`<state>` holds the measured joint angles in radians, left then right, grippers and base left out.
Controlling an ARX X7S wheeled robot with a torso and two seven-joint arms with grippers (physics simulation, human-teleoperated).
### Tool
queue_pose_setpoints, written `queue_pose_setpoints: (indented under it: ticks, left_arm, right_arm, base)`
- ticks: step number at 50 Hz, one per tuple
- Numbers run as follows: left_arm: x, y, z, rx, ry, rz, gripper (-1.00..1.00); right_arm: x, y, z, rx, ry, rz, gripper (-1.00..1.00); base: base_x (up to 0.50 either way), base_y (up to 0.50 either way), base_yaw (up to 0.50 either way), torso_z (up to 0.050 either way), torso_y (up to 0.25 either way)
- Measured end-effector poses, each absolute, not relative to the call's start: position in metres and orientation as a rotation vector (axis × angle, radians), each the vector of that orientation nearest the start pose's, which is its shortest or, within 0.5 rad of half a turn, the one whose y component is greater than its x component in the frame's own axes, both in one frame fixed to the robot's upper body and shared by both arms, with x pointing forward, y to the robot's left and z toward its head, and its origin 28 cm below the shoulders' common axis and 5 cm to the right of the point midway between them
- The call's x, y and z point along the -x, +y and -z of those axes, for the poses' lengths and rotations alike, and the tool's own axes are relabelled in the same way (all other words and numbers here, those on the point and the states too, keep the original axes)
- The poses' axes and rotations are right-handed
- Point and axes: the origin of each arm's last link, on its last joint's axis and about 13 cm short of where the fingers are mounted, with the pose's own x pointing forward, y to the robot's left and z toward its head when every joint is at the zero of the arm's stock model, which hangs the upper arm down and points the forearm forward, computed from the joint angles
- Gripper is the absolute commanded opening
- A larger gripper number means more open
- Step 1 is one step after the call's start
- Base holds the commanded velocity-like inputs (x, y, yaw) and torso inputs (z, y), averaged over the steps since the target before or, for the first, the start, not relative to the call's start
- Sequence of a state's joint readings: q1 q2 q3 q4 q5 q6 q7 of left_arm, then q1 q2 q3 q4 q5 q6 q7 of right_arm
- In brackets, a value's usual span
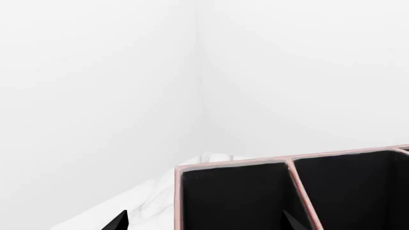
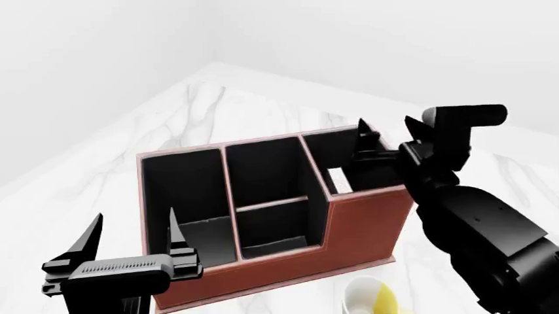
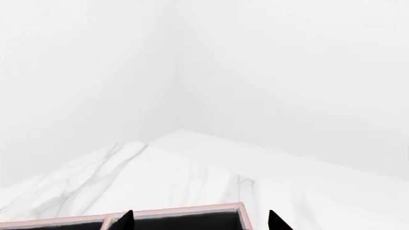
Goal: Pick up the book and place it in the right compartment of the caddy.
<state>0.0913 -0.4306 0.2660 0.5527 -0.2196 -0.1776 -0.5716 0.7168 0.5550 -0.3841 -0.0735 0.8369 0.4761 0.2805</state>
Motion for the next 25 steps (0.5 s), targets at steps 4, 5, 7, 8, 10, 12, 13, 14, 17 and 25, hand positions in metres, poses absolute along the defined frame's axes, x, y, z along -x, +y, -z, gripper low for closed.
queue_pose_setpoints:
  ticks: [4,5,7,8,10,12,13,14,17,25]
  left_arm:
    - [-0.174,0.219,-0.091,-0.092,-0.207,-0.157,1.00]
    - [-0.174,0.219,-0.091,-0.092,-0.207,-0.157,1.00]
    - [-0.174,0.219,-0.091,-0.093,-0.208,-0.157,1.00]
    - [-0.174,0.219,-0.091,-0.093,-0.208,-0.156,1.00]
    - [-0.174,0.219,-0.091,-0.093,-0.208,-0.156,1.00]
    - [-0.174,0.219,-0.091,-0.093,-0.209,-0.156,1.00]
    - [-0.174,0.219,-0.091,-0.094,-0.209,-0.156,1.00]
    - [-0.174,0.219,-0.091,-0.094,-0.209,-0.156,1.00]
    - [-0.174,0.219,-0.091,-0.092,-0.211,-0.156,1.00]
    - [-0.173,0.220,-0.093,-0.082,-0.220,-0.157,1.00]
  right_arm:
    - [-0.308,-0.145,-0.187,-0.064,-0.102,-0.162,1.00]
    - [-0.307,-0.145,-0.189,-0.064,-0.121,-0.161,1.00]
    - [-0.305,-0.145,-0.194,-0.065,-0.158,-0.159,1.00]
    - [-0.304,-0.145,-0.197,-0.065,-0.177,-0.158,1.00]
    - [-0.301,-0.146,-0.202,-0.064,-0.214,-0.156,1.00]
    - [-0.298,-0.146,-0.208,-0.062,-0.253,-0.154,1.00]
    - [-0.296,-0.146,-0.210,-0.061,-0.272,-0.152,1.00]
    - [-0.294,-0.146,-0.213,-0.061,-0.290,-0.151,1.00]
    - [-0.289,-0.147,-0.221,-0.059,-0.344,-0.146,1.00]
    - [-0.272,-0.150,-0.235,-0.061,-0.462,-0.125,1.00]
  base:
    - [0.00,0.00,0.00,0.000,0.000]
    - [0.00,0.00,0.00,0.000,0.000]
    - [0.00,0.00,0.00,0.000,0.000]
    - [0.00,0.00,0.00,0.000,0.000]
    - [0.00,0.00,0.00,0.000,0.000]
    - [0.00,0.00,0.00,0.000,0.000]
    - [0.00,0.00,0.00,0.000,0.000]
    - [0.00,0.00,0.00,0.000,0.000]
    - [0.00,0.00,0.00,0.000,0.000]
    - [0.00,0.00,0.00,0.000,0.000]
